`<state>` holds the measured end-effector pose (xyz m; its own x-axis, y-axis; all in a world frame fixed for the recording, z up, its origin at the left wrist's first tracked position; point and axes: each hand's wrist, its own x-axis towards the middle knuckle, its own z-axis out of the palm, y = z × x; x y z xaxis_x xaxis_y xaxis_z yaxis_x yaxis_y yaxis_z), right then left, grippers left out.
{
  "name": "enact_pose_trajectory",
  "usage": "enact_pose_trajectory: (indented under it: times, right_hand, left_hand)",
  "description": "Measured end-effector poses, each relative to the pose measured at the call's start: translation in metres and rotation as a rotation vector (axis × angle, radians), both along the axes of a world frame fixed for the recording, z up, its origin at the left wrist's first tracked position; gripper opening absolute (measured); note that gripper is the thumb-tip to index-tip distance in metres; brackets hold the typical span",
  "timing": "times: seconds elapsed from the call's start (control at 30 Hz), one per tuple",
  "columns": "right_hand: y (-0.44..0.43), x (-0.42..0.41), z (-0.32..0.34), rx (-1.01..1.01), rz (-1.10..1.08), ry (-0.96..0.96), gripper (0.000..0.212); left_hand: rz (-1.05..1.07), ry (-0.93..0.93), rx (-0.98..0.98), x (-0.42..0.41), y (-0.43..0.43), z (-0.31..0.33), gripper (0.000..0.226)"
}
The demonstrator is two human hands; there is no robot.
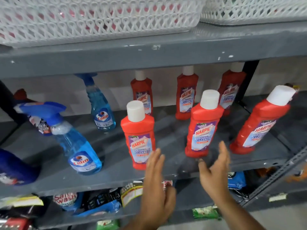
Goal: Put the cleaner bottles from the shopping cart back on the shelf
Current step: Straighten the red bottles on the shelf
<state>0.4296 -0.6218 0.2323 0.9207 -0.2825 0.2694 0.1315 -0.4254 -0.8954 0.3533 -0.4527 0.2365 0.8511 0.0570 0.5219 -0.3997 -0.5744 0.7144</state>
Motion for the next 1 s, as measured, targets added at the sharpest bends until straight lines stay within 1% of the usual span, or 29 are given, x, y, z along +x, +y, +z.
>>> enact_pose_trajectory:
  times: [0.03,0.07,0.1,0.13,0.2,0.27,0.37,0.5,0.57,0.63,0.67,0.7,0.73,0.77,0.8,0.83,0.87,0.9,0.93,0.97,1.0]
  right_hand:
    - [-0.012,0.009,0.004,-0.007,0.121,0.071,0.085]
    - [-0.020,0.016,0.008,-0.026,0.253,0.105,0.084]
    - [-0.027,0.021,0.012,-0.053,0.369,0.105,0.083]
    - [-0.032,0.024,0.015,-0.082,0.443,0.096,0.083]
    - [-0.041,0.027,0.014,-0.107,0.505,0.127,0.082]
    - [-0.042,0.024,0.007,-0.106,0.526,0.164,0.083]
    - [-0.045,0.025,0.005,-0.117,0.548,0.154,0.086]
    - [-0.053,0.029,0.006,-0.140,0.587,0.185,0.084]
    - [-0.058,0.026,0.006,-0.145,0.563,0.188,0.084]
    - [-0.070,0.016,0.004,-0.094,0.492,0.116,0.079]
    - [-0.081,0.008,0.002,-0.056,0.431,0.050,0.073]
    - [-0.095,0.000,0.000,-0.027,0.350,-0.019,0.068]
    - [-0.111,-0.004,-0.003,-0.009,0.251,-0.085,0.064]
    - [-0.130,-0.004,-0.004,-0.001,0.151,-0.128,0.064]
    - [-0.150,0.003,-0.006,-0.001,0.072,-0.143,0.068]
    - [-0.169,0.014,-0.007,-0.009,0.020,-0.104,0.071]
    - [-0.185,0.027,-0.008,-0.007,0.009,-0.023,0.072]
    - [-0.196,0.038,-0.007,-0.015,0.056,0.080,0.073]
    - [-0.202,0.047,-0.006,-0.034,0.156,0.164,0.073]
    - [-0.205,0.051,-0.003,-0.062,0.267,0.222,0.073]
    - [-0.206,0.055,-0.002,-0.088,0.355,0.246,0.075]
  left_hand:
    - [-0.072,0.107,-0.051,0.008,-0.022,0.003,0.083]
    - [-0.123,0.234,-0.143,0.018,-0.041,0.005,0.082]
    - [-0.153,0.348,-0.259,0.031,-0.059,0.008,0.082]
    - [-0.168,0.418,-0.373,0.044,-0.074,0.011,0.084]
    - [-0.123,0.448,-0.504,0.063,-0.094,0.014,0.084]
    - [-0.056,0.441,-0.563,0.068,-0.097,0.007,0.083]
    - [-0.004,0.448,-0.622,0.063,-0.097,-0.002,0.083]
    - [0.021,0.453,-0.644,0.064,-0.106,0.004,0.083]
    - [0.038,0.455,-0.597,0.060,-0.109,0.008,0.084]
    - [0.199,0.405,-0.418,0.052,-0.114,0.006,0.080]
    - [0.298,0.330,-0.280,0.045,-0.121,0.001,0.077]
    - [0.354,0.228,-0.169,0.037,-0.130,-0.003,0.075]
    - [0.343,0.147,-0.099,0.032,-0.142,-0.007,0.075]
    - [0.262,0.096,-0.059,0.032,-0.157,-0.009,0.076]
    - [0.142,0.097,-0.034,0.036,-0.171,-0.009,0.077]
    - [0.025,0.158,-0.035,0.044,-0.184,-0.005,0.078]
    - [-0.055,0.260,-0.050,0.055,-0.197,-0.001,0.078]
    - [-0.101,0.375,-0.082,0.067,-0.208,0.004,0.078]
    - [-0.116,0.485,-0.154,0.078,-0.219,0.009,0.079]
    - [-0.119,0.571,-0.237,0.088,-0.229,0.016,0.079]
    - [-0.123,0.608,-0.299,0.096,-0.238,0.021,0.079]
